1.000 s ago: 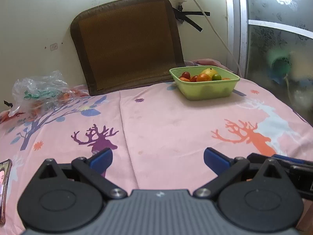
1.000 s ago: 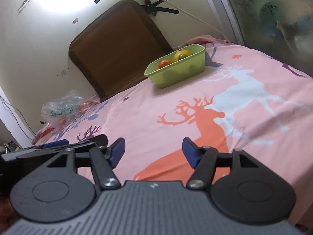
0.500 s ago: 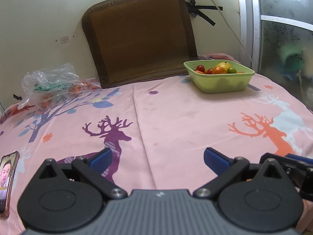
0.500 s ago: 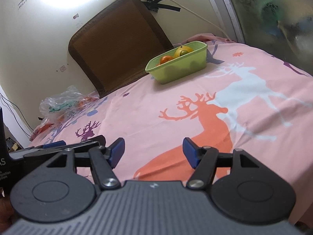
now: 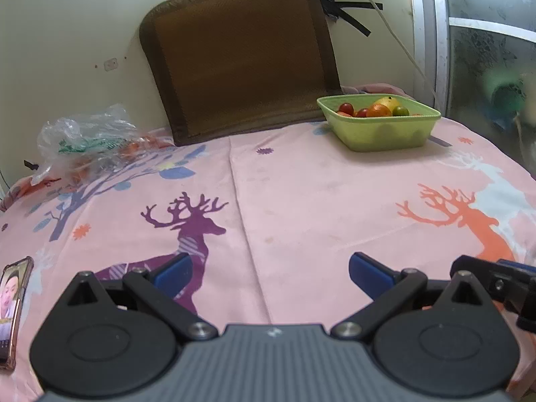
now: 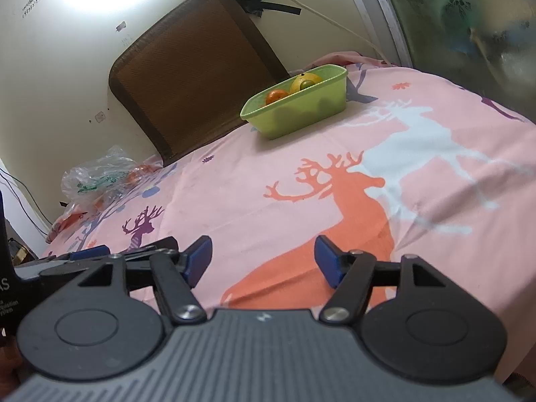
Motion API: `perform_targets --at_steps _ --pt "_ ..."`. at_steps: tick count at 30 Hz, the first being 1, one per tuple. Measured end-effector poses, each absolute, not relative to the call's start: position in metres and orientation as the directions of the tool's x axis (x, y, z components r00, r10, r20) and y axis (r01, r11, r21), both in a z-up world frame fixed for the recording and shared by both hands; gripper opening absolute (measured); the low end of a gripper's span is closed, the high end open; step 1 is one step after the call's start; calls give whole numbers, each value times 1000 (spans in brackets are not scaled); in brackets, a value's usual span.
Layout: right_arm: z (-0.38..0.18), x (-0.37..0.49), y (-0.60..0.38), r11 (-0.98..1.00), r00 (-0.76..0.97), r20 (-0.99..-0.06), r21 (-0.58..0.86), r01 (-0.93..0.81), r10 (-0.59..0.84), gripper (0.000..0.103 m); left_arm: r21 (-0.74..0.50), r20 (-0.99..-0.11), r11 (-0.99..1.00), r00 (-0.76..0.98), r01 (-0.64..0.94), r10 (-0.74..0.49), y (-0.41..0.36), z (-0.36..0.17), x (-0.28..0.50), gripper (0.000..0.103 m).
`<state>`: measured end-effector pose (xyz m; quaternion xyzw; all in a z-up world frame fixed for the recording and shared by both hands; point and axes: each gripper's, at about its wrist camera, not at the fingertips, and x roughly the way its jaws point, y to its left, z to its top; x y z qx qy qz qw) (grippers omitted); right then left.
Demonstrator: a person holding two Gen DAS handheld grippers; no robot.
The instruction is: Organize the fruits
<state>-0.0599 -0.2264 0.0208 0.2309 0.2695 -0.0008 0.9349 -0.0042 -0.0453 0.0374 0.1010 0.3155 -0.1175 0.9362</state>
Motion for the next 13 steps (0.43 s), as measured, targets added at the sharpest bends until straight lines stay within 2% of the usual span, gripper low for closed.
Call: perform_targets --at_steps 13 --pt "20 -62 -224 900 863 -494 414 133 100 75 115 -611 952 776 282 -156 -46 35 -5 103"
